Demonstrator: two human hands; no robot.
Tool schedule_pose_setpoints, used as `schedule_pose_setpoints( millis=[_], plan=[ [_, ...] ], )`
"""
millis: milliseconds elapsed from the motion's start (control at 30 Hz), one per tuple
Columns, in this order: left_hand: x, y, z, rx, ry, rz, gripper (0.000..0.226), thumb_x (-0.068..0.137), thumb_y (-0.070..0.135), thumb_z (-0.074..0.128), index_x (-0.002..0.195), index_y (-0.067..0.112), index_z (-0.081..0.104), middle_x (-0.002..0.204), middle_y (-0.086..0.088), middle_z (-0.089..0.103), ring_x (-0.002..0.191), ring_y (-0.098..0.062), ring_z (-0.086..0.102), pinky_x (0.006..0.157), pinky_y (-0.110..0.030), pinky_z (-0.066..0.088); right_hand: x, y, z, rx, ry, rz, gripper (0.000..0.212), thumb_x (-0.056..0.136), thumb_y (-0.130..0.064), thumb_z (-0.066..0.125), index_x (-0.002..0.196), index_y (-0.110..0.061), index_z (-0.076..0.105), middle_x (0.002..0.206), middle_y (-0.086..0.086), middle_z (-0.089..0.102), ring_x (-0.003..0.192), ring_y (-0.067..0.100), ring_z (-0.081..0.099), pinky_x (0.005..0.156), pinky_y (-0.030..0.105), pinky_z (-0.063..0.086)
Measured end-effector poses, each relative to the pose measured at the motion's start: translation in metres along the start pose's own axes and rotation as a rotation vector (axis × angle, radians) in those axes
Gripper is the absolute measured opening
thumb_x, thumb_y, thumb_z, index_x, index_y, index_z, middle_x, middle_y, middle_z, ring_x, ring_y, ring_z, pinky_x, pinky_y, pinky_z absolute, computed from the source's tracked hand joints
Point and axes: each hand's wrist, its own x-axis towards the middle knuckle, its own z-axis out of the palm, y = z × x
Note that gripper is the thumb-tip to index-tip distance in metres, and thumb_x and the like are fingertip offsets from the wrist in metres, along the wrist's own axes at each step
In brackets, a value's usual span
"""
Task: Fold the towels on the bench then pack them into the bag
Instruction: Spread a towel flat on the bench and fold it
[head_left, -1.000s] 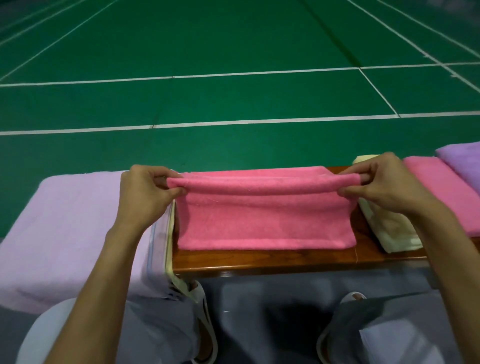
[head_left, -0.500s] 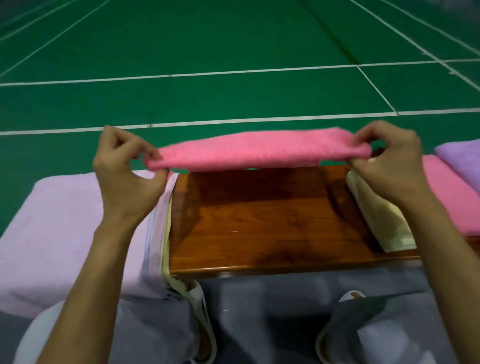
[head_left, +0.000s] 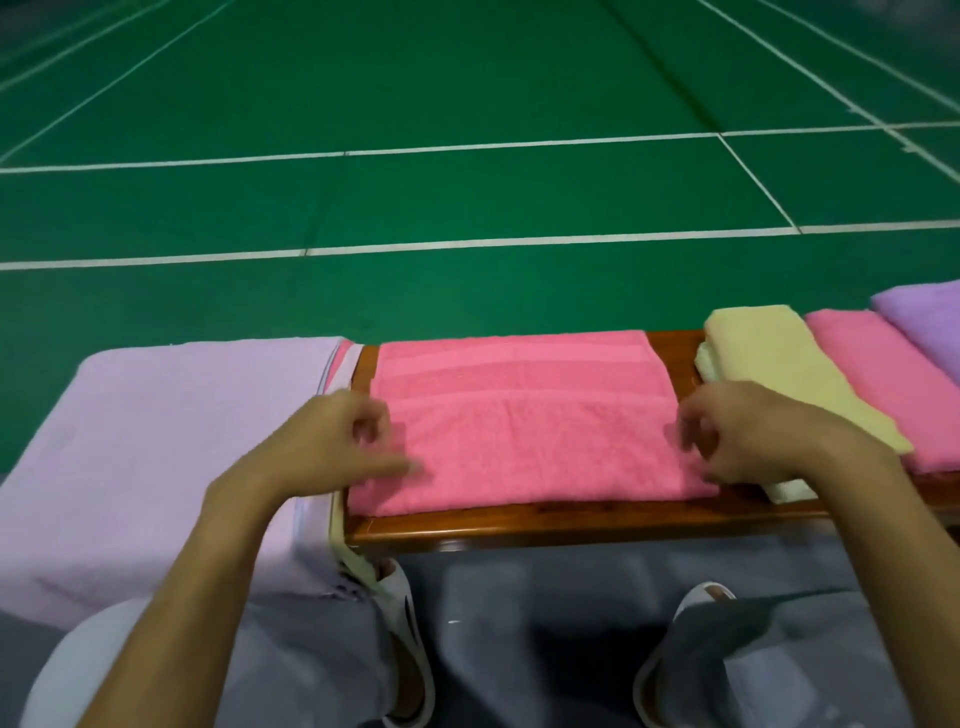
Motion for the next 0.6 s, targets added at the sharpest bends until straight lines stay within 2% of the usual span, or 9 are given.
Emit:
schedule_pose_setpoints(
  millis=[67, 100, 133, 200, 267, 367, 467, 600],
  plan=[
    [0.016, 0.014, 0.018, 0.012, 0.393, 0.099, 0.031, 0.09, 0.049, 0.071, 0.098, 0.019, 0.071, 0.101, -0.001, 0.067, 0.096, -0.018, 0.06, 0.085, -0.039, 0.051, 0.016, -0.018, 0.011, 0.047, 0.386, -0.099, 0.019, 0.085, -0.028, 0.072, 0.103, -0.023, 0.067, 0.111, 0.005, 0.065, 0.095, 0.022, 0.061, 0.084, 0.036, 0.051],
    [0.025, 0.023, 0.031, 0.051, 0.505, 0.142, 0.036, 0.097, 0.048, 0.062, 0.116, 0.018, 0.069, 0.12, -0.002, 0.065, 0.113, -0.02, 0.057, 0.098, -0.044, 0.049, 0.026, -0.03, 0.022, 0.074, 0.541, -0.155, 0.033, 0.089, -0.035, 0.066, 0.118, -0.018, 0.065, 0.123, 0.01, 0.062, 0.109, 0.027, 0.059, 0.096, 0.04, 0.049],
    [0.033, 0.033, 0.045, 0.083, 0.552, 0.184, 0.044, 0.102, 0.048, 0.053, 0.134, 0.019, 0.062, 0.138, -0.003, 0.058, 0.13, -0.022, 0.05, 0.111, -0.047, 0.042, 0.033, -0.047, 0.033, 0.088, 0.613, -0.208, 0.048, 0.094, -0.041, 0.057, 0.135, -0.016, 0.058, 0.139, 0.013, 0.054, 0.127, 0.032, 0.051, 0.109, 0.045, 0.043],
    [0.049, 0.05, 0.072, 0.148, 0.522, 0.251, 0.056, 0.108, 0.05, 0.036, 0.155, 0.021, 0.04, 0.163, -0.004, 0.035, 0.154, -0.024, 0.024, 0.125, -0.049, 0.022, 0.046, -0.079, 0.057, 0.056, 0.585, -0.312, 0.065, 0.101, -0.049, 0.036, 0.159, -0.021, 0.03, 0.168, 0.01, 0.021, 0.155, 0.031, 0.018, 0.124, 0.054, 0.019],
    [0.061, 0.058, 0.095, 0.216, 0.403, 0.259, 0.061, 0.108, 0.05, 0.025, 0.163, 0.025, 0.021, 0.172, -0.001, 0.013, 0.159, -0.021, 0.002, 0.128, -0.049, 0.01, 0.056, -0.099, 0.079, -0.006, 0.473, -0.388, 0.065, 0.103, -0.049, 0.018, 0.164, -0.029, 0.008, 0.172, -0.001, -0.005, 0.158, 0.024, -0.007, 0.126, 0.057, 0.004],
    [0.069, 0.048, 0.116, 0.324, 0.251, 0.153, 0.066, 0.107, 0.057, 0.01, 0.165, 0.027, 0.0, 0.172, 0.002, -0.007, 0.157, -0.019, -0.015, 0.129, -0.049, -0.001, 0.066, -0.096, 0.098, -0.078, 0.373, -0.362, 0.071, 0.096, -0.055, 0.001, 0.163, -0.033, 0.0, 0.171, -0.005, -0.011, 0.157, 0.021, -0.014, 0.125, 0.058, 0.001],
    [0.067, 0.037, 0.116, 0.352, 0.252, 0.111, 0.069, 0.104, 0.063, 0.007, 0.164, 0.03, -0.003, 0.171, 0.003, -0.01, 0.157, -0.019, -0.016, 0.128, -0.047, -0.007, 0.068, -0.082, 0.097, -0.078, 0.389, -0.292, 0.072, 0.096, -0.061, -0.002, 0.163, -0.035, -0.002, 0.17, -0.004, -0.012, 0.156, 0.021, -0.015, 0.126, 0.053, -0.007],
    [0.06, 0.032, 0.115, 0.357, 0.249, 0.092, 0.075, 0.1, 0.069, 0.005, 0.164, 0.032, -0.003, 0.171, 0.003, -0.009, 0.158, -0.019, -0.014, 0.128, -0.047, -0.007, 0.066, -0.063, 0.096, -0.054, 0.429, -0.162, 0.071, 0.099, -0.062, 0.001, 0.162, -0.032, -0.008, 0.17, -0.003, -0.014, 0.156, 0.021, -0.015, 0.126, 0.05, -0.007]
  ],
)
